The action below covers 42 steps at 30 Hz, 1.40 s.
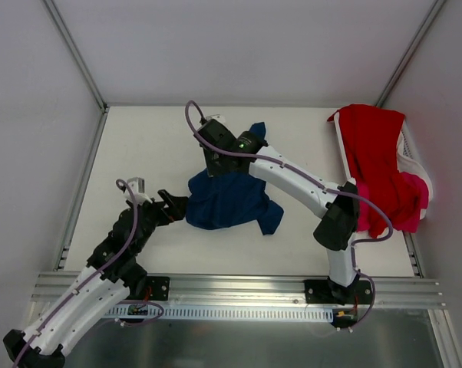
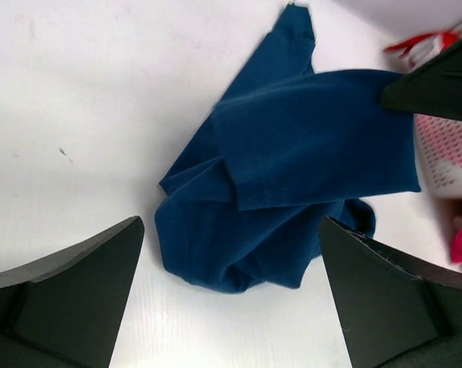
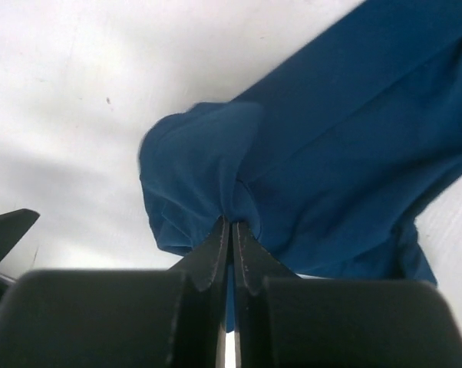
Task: Fold and stack the t-shirts
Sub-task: Move the tshirt to the center of the board, then flatten the tshirt out
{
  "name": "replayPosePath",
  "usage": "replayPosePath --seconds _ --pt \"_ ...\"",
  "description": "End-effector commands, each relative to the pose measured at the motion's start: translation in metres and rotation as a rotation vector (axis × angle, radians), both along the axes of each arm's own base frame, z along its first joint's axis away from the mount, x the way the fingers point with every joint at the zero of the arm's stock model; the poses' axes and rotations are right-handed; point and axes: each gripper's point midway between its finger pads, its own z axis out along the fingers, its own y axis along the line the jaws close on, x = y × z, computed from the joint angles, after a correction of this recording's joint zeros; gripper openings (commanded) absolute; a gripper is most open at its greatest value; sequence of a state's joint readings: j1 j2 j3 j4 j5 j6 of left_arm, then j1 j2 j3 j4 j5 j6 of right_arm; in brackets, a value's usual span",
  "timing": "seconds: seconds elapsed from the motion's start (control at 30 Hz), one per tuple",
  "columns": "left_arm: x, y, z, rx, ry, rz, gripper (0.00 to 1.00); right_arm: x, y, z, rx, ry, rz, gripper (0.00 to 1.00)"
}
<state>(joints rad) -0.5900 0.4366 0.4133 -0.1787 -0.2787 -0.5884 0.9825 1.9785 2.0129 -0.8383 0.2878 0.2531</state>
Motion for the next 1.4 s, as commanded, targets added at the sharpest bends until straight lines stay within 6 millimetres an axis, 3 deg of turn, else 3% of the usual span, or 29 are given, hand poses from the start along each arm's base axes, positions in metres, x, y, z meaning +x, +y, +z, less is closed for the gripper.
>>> replayPosePath --seconds 0.0,0.03,0.07,0.1,0.17,0.2,0.23,0.27,0.3,0.33,0.37,0.4,0.5,0.57,0.6,0.73,0.9,1.0,1.03,1.17,1.37 --pt "0.003 0.006 -0.024 -0.230 -0.059 0.120 0.99 -0.005 -0.019 0.036 0.026 -0.068 -0.026 0.00" --pt "0.004 0.006 -0.017 -0.303 -0.103 0.129 0.99 -0.006 -0.023 0.033 0.013 -0.067 -0.028 0.01" --pt "0.003 0.000 -0.022 -0.340 -0.102 0.110 0.99 -0.007 -0.025 0.032 0.006 -0.065 -0.028 0.01" --pt "0.003 -0.003 -0.044 -0.336 -0.073 0.099 0.99 -0.008 -0.027 0.029 0.000 -0.062 -0.030 0.01" --pt "0.007 -0.013 -0.036 -0.407 -0.113 0.069 0.99 -0.012 -0.033 0.021 -0.021 -0.047 -0.029 0.00" --pt "0.005 -0.017 -0.064 -0.382 -0.055 0.056 0.99 -0.013 -0.035 0.018 -0.025 -0.039 -0.030 0.01" --pt "0.010 -0.023 -0.043 -0.450 -0.132 0.030 0.99 -0.016 -0.038 0.009 -0.045 -0.024 -0.029 0.00" --pt "0.010 -0.026 -0.041 -0.487 -0.143 0.020 0.99 -0.018 -0.040 0.006 -0.050 -0.018 -0.029 0.01" --pt "0.010 -0.029 -0.059 -0.475 -0.091 0.004 0.99 -0.019 -0.042 0.003 -0.057 -0.012 -0.030 0.01" --pt "0.011 -0.032 -0.055 -0.503 -0.097 -0.016 0.99 -0.020 -0.044 0.000 -0.064 -0.006 -0.033 0.00" --pt "0.014 -0.036 -0.026 -0.584 -0.175 -0.058 0.99 -0.024 -0.050 -0.008 -0.080 0.007 -0.036 0.01" --pt "0.019 -0.043 -0.032 -0.581 -0.120 -0.111 0.99 -0.025 -0.051 -0.010 -0.083 0.007 -0.037 0.01" --pt "0.043 -0.062 -0.002 -0.599 -0.126 -0.242 0.99 -0.032 -0.066 -0.020 -0.094 0.004 -0.048 0.01" --pt "0.050 -0.070 0.002 -0.601 -0.106 -0.305 0.99 -0.037 -0.076 -0.034 -0.113 0.014 -0.057 0.00" --pt "0.057 -0.074 0.005 -0.602 -0.111 -0.322 0.99 -0.037 -0.080 -0.031 -0.101 0.004 -0.065 0.00" --pt "0.063 -0.081 -0.005 -0.625 -0.062 -0.335 0.99 -0.036 -0.091 -0.038 -0.118 0.012 -0.084 0.01" --pt "0.063 -0.090 -0.019 -0.675 -0.012 -0.370 0.99 -0.039 -0.085 -0.048 -0.109 0.040 -0.068 0.01" --pt "0.064 -0.104 -0.016 -0.700 0.000 -0.470 0.99 -0.047 -0.082 -0.068 -0.090 0.085 -0.061 0.01" --pt "0.065 -0.108 -0.014 -0.707 -0.002 -0.495 0.99 -0.054 -0.087 -0.084 -0.108 0.115 -0.062 0.00" --pt "0.068 -0.113 -0.027 -0.735 0.042 -0.513 0.99 -0.072 -0.083 -0.116 -0.094 0.183 -0.058 0.00" --pt "0.072 -0.120 -0.036 -0.731 0.068 -0.525 0.99 -0.078 -0.085 -0.129 -0.128 0.195 -0.059 0.00"
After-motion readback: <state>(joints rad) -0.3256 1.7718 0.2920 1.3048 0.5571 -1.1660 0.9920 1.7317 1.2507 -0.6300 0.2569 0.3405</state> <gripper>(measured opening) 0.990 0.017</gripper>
